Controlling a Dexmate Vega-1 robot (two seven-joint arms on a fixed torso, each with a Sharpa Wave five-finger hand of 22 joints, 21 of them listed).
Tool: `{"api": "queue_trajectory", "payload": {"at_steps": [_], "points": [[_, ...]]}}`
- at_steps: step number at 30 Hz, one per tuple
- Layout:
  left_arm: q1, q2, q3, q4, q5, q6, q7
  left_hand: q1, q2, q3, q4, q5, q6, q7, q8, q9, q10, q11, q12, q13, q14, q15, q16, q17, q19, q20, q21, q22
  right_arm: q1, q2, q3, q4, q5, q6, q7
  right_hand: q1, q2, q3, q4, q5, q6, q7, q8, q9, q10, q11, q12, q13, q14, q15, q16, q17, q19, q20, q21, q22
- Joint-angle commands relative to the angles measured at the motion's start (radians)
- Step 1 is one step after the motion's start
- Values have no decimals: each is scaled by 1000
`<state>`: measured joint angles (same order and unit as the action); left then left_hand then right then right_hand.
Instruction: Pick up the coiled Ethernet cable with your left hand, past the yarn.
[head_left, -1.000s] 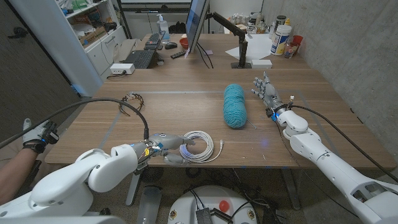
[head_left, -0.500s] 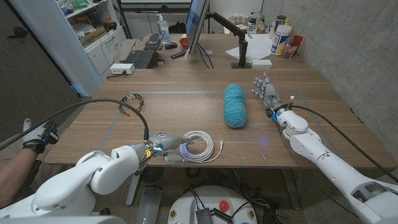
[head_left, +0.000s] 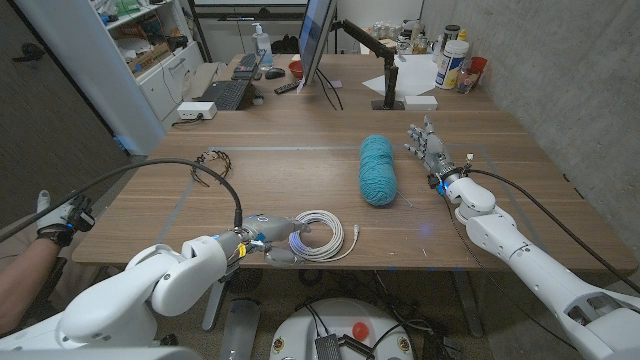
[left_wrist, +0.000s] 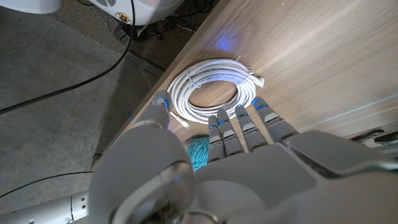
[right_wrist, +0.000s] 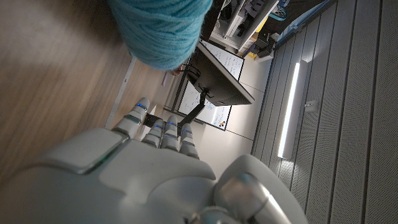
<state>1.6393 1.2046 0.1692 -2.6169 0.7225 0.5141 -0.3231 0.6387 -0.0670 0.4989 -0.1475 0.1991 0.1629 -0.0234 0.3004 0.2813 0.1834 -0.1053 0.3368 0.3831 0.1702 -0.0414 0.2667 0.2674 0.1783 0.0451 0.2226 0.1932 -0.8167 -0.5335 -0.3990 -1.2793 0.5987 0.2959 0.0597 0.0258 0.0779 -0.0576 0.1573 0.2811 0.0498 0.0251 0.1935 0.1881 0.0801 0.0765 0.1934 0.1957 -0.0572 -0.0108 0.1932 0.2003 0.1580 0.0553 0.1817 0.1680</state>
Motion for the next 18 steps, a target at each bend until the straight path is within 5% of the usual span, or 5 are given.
{"api": "queue_trajectory", "payload": {"at_steps": [1, 18], "points": [[-43, 21, 65, 0, 32, 28, 6, 3, -2, -2, -4, 0, 13, 3, 8, 4, 13, -3, 6, 6, 12, -21, 5, 6, 13, -1, 11, 3, 0, 0, 0, 1, 2, 2, 3, 5, 37, -6, 1, 4, -4, 6, 4, 2, -8, 4, 8, 0, -11, 2, 7, 1, -3, -2, 8, 3], [-54, 53, 99, -1, 17, 48, 42, -4, -3, -6, -1, 1, 31, -1, 20, 8, 22, -6, 17, 14, 20, -22, 8, 18, 16, 2, 12, 4, -1, 0, 1, 2, 1, 5, 3, 5, 37, -6, 1, 4, -4, 6, 4, 2, -8, 4, 9, 0, -11, 3, 7, 1, -3, -3, 8, 3]]}}
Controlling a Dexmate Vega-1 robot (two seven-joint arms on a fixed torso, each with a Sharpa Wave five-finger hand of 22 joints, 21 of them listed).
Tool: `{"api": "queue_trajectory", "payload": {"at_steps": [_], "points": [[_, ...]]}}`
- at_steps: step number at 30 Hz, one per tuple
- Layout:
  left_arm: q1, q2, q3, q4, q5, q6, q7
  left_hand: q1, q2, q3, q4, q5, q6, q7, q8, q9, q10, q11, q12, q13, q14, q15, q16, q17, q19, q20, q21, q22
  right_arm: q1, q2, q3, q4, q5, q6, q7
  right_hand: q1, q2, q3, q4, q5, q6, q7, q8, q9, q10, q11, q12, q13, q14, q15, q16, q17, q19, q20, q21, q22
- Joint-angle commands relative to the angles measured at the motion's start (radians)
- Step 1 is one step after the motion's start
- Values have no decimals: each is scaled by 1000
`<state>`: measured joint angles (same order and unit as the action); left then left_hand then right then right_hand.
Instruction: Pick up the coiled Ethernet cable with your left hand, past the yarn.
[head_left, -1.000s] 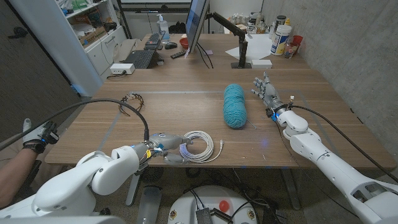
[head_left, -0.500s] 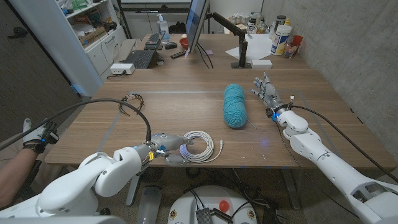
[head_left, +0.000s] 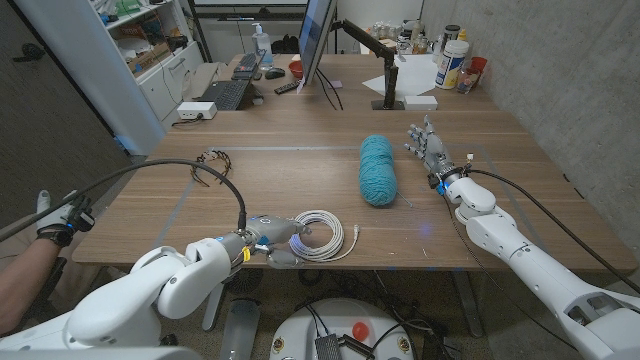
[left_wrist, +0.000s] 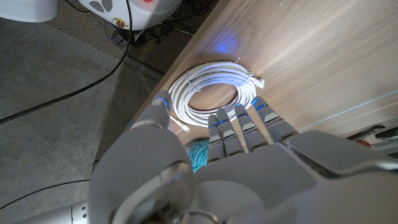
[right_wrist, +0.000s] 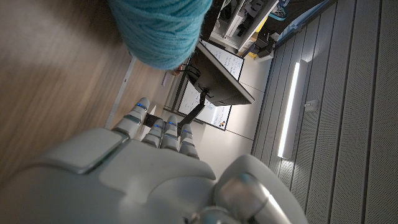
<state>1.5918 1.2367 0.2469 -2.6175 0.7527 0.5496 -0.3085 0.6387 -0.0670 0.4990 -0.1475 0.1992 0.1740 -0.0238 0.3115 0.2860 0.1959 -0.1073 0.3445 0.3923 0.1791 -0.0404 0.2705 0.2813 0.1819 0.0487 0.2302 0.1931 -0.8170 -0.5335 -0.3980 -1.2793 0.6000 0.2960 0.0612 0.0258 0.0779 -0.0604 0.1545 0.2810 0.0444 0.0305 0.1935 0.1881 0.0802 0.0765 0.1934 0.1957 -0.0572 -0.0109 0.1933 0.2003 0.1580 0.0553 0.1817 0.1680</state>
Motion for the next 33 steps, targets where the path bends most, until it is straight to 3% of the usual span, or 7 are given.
{"api": "queue_trajectory", "payload": {"at_steps": [1, 12, 19, 33], "points": [[-11, 24, 30, -1, -3, 14, 27, -4, -3, -5, -1, 1, 21, 0, 10, 4, 8, -6, 9, 6, 12, -24, 5, 4, 13, -2, 5, 5, -1, -1, 0, 0, 0, 2, 1, 5, 37, -4, 4, 5, 1, 0, 3, 2, -8, 4, 9, 0, -11, 3, 7, 1, -3, -3, 8, 3], [-32, 40, 58, -2, -6, 30, 29, 4, -3, -1, -6, 4, 20, 0, 11, 6, 9, -4, 12, 10, 14, -24, 3, 8, 15, -3, 5, 5, 0, 0, 0, 2, 1, 4, 3, 5, 37, -4, 4, 5, -1, 1, 3, 2, -8, 4, 9, 0, -11, 3, 7, 1, -3, -3, 8, 3], [-60, 35, 122, -10, 93, 70, 13, 11, -5, 2, -11, 5, 17, 0, 11, 7, 7, -1, 13, 13, 12, -24, 1, 9, 12, -1, 4, 5, -1, -1, 0, 2, 1, 6, 5, 5, 37, -4, 4, 5, -1, 1, 3, 2, -9, 5, 8, 0, -11, 3, 7, 1, -3, -3, 8, 3], [-69, 0, 173, -1, 203, 89, -3, 16, -5, 7, -11, 7, 31, -3, 21, 11, 20, -9, 25, 21, 22, -28, 2, 17, 17, -1, 6, 6, -2, -1, 1, -2, 3, 2, 2, 5, 38, -4, 4, 5, -2, 1, 3, 2, -9, 4, 9, 0, -11, 4, 7, 1, -3, -3, 8, 3]]}}
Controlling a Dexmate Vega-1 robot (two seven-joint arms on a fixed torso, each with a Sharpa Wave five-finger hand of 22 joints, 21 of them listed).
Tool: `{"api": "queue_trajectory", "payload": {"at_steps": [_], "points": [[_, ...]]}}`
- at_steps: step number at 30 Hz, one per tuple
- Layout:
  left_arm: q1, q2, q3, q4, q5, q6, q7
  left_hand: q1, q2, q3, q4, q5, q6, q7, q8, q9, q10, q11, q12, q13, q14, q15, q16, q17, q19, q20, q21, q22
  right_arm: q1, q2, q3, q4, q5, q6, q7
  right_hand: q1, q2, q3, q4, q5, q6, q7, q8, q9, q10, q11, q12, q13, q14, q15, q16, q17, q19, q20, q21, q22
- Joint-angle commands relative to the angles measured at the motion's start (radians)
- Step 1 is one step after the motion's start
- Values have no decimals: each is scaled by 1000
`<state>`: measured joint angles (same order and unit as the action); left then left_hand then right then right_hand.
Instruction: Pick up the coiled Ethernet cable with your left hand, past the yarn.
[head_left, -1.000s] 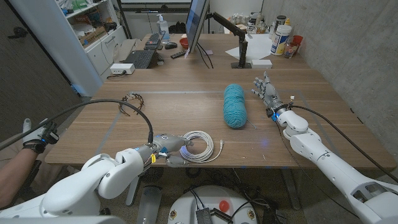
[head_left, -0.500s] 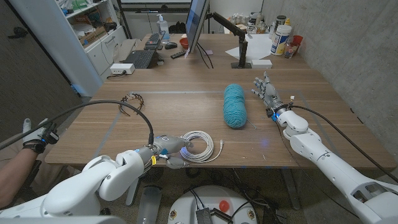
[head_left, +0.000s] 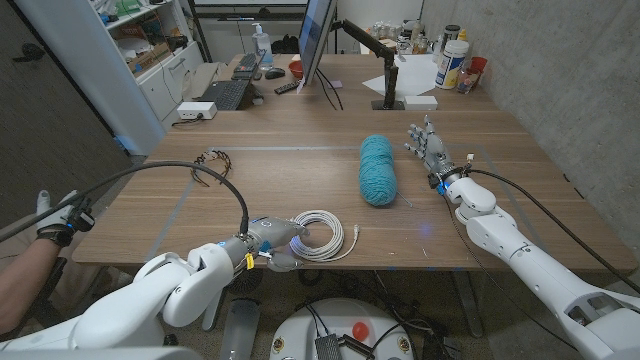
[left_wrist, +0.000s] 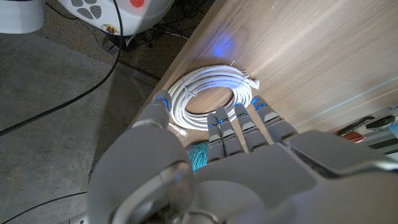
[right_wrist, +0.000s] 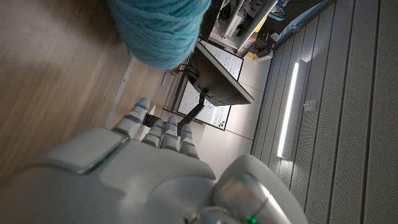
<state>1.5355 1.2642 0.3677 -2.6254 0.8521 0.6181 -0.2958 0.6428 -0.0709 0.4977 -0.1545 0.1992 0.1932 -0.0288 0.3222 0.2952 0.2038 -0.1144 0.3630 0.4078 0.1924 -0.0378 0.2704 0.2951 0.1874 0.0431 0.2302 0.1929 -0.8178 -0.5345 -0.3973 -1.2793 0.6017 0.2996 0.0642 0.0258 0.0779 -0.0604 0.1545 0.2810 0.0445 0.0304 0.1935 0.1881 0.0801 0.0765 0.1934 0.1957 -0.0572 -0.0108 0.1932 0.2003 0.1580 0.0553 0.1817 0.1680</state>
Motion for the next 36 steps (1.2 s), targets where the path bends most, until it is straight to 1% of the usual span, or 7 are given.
{"api": "queue_trajectory", "payload": {"at_steps": [1, 10, 12, 16, 23, 28, 36], "points": [[-13, -33, 57, 10, 113, 20, -12, 12, 0, 8, -3, 7, 11, 3, 10, 2, 13, 0, 7, 6, 9, -30, 3, 4, 11, 5, 6, 6, 0, 1, 0, 1, 1, 2, 2, 5, 37, -4, 4, 5, -2, 1, 3, 2, -9, 5, 8, 0, -12, 4, 6, 1, -3, -3, 8, 3], [-6, -57, 63, 20, 166, 11, -23, 14, 2, 5, -2, 6, 19, 2, 15, 5, 17, -4, 12, 10, 15, -33, 7, 10, 17, 2, 8, 6, -2, 0, 1, -2, 2, 0, -1, 5, 38, -5, 4, 5, -2, 1, 3, 2, -9, 5, 9, 0, -13, 2, 6, 1, -3, -3, 8, 3], [-5, -73, 68, 22, 182, 15, -30, 16, 3, 5, -2, 6, 20, 0, 16, 5, 17, -4, 13, 10, 19, -33, 9, 11, 19, 1, 9, 6, -3, 0, 3, -3, 4, 1, -2, 5, 38, -5, 4, 5, -2, 2, 3, 2, -9, 5, 8, 0, -13, 2, 6, 1, -3, -3, 8, 3], [3, -89, 59, 26, 176, 12, -28, 18, 4, 3, -3, 5, 22, 1, 19, 6, 20, -10, 15, 13, 22, -34, 12, 14, 21, 1, 9, 6, -4, 0, 4, -2, 4, 5, -2, 6, 38, -5, 3, 5, -2, 1, 3, 2, -9, 5, 9, 0, -12, 2, 6, 1, -2, -3, 8, 3], [12, -111, 62, 33, 214, 5, -32, 22, 6, 1, -3, 4, 25, -2, 22, 8, 23, -9, 19, 16, 24, -35, 14, 18, 24, 1, 10, 6, -7, -1, 7, -7, 6, 3, -4, 6, 38, -5, 3, 5, -2, 1, 3, 2, -9, 4, 8, 0, -12, 2, 6, 1, -3, -3, 8, 3], [22, -126, 46, 34, 203, -1, -32, 27, 5, -1, -5, 3, 23, -1, 23, 9, 24, -8, 21, 18, 24, -36, 15, 21, 25, 1, 10, 6, -7, -1, 8, -7, 7, 7, -4, 6, 38, -5, 3, 5, -2, 1, 3, 2, -9, 5, 8, 0, -12, 3, 7, 1, -3, -3, 8, 3], [6, -152, 62, 49, 246, -27, -56, 25, 3, -7, -3, 2, 22, 0, 25, 12, 21, -5, 23, 21, 23, -34, 16, 26, 25, 0, 10, 6, -9, -2, 9, -8, 9, 6, -2, 6, 38, -6, 3, 5, -1, 2, 4, 2, -10, 5, 8, 0, -12, 3, 6, 1, -3, -3, 8, 3]]}}
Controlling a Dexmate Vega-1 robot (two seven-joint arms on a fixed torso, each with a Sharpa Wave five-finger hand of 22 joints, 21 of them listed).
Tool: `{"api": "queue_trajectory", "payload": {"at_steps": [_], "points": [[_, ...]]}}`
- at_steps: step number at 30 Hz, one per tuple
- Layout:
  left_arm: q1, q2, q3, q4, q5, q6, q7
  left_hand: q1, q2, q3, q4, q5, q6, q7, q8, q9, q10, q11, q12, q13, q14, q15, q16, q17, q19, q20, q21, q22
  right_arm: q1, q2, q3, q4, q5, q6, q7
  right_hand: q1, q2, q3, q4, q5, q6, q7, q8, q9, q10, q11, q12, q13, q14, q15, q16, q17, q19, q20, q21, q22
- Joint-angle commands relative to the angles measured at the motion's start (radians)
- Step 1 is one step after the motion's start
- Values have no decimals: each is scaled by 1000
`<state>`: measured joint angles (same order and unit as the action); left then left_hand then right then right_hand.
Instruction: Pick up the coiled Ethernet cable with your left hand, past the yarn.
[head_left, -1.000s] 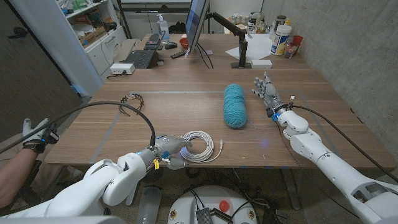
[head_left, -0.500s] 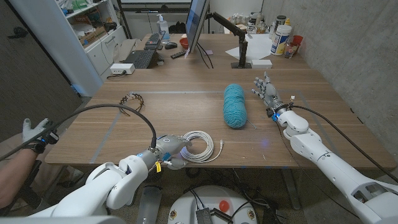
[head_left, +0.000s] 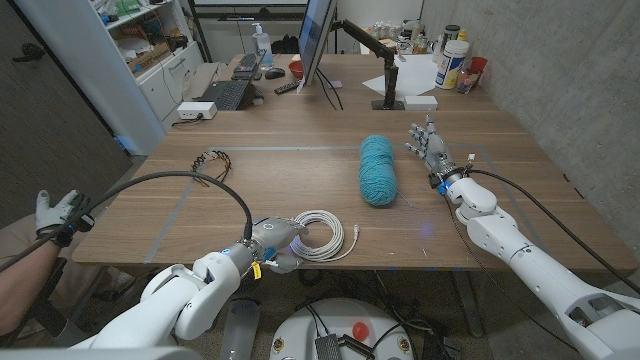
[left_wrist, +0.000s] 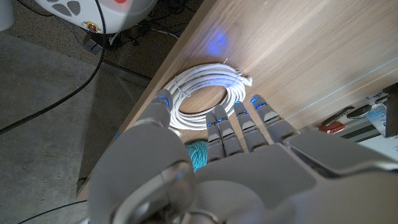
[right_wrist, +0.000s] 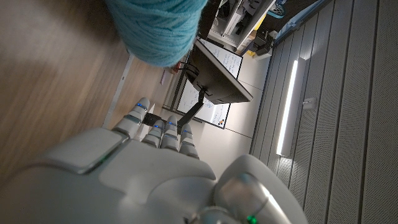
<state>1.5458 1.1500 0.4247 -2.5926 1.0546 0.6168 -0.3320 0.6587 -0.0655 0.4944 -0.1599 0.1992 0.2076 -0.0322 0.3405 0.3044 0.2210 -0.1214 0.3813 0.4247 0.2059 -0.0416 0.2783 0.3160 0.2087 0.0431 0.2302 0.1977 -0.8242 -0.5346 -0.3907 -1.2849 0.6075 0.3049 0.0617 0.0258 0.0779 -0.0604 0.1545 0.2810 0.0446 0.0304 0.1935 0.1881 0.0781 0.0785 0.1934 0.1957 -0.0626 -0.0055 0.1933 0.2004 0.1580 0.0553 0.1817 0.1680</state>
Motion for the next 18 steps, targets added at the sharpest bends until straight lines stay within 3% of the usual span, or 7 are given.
{"api": "queue_trajectory", "payload": {"at_steps": [1, 18], "points": [[-3, -40, 4, 17, 45, -27, -21, 9, -3, -5, 3, 2, 6, 2, 6, 3, 3, 2, 4, 5, 9, -30, 8, 6, 3, 2, 10, 2, -2, -2, 3, -3, 3, 1, 0, 6, 38, -6, 3, 5, -1, 2, 4, 2, -7, 2, 8, 0, -7, -2, 6, 1, -3, -3, 8, 3], [-41, -111, 24, 49, 114, -96, -80, 4, -11, -11, 5, 2, 4, 4, 9, 6, 2, 3, 8, 11, 8, -30, 7, 12, 4, 1, 9, 2, -3, -2, 4, -4, 6, 0, 2, 6, 38, -6, 3, 5, -3, 1, 3, 2, -8, 3, 8, 0, -7, -3, 6, 1, -3, -5, 8, 3]]}}
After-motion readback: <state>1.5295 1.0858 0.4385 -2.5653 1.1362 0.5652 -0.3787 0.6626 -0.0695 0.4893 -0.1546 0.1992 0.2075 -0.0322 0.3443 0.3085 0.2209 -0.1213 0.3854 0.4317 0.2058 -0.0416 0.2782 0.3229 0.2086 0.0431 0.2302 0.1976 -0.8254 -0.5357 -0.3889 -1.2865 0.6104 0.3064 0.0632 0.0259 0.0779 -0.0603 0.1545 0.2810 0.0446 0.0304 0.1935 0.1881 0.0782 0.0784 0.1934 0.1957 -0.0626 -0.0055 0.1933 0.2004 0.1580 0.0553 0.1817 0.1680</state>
